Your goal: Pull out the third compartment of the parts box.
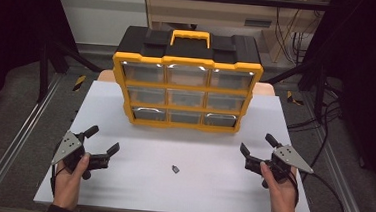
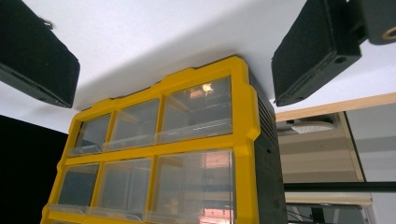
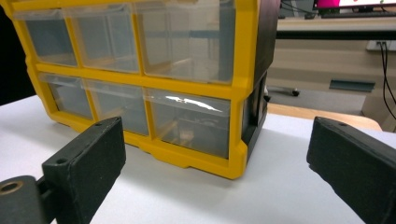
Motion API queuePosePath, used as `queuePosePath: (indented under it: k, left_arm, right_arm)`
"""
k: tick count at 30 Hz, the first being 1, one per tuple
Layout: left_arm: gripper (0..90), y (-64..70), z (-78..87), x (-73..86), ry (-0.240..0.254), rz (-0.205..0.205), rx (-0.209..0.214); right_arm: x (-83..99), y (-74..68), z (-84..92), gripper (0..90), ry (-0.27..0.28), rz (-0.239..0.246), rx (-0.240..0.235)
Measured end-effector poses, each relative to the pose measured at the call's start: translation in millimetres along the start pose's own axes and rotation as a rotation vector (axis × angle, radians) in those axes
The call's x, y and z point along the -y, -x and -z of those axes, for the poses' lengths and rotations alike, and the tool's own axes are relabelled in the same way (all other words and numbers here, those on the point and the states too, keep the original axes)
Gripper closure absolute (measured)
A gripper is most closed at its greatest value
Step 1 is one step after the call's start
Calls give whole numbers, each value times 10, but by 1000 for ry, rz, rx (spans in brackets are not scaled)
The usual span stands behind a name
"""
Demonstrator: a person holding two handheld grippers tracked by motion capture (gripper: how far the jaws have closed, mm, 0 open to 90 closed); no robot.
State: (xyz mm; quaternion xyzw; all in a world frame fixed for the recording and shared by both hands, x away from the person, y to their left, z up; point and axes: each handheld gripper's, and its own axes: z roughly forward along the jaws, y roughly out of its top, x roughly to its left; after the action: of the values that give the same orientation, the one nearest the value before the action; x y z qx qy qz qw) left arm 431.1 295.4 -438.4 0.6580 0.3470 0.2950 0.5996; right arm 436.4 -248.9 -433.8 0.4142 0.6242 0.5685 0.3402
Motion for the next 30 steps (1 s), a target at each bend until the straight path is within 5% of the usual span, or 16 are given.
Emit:
queuePosePath:
  k: [13,22,26,30]
  left_arm:
    - [8,21,-23,2,-4,7,12]
    - [9,70,-37,8,-10,-15,12]
    - [10,87,-40,10,-8,-24,19]
    - [10,85,-37,20,-9,-15,19]
  right_arm:
    - [61,-43,-69,41,-109,-36,40]
    - [88,-123,-161,73,-175,-119,57]
    - [-8,-98,-281,79,-204,-156,88]
    - [-149,-50,-405,89,-238,-139,117]
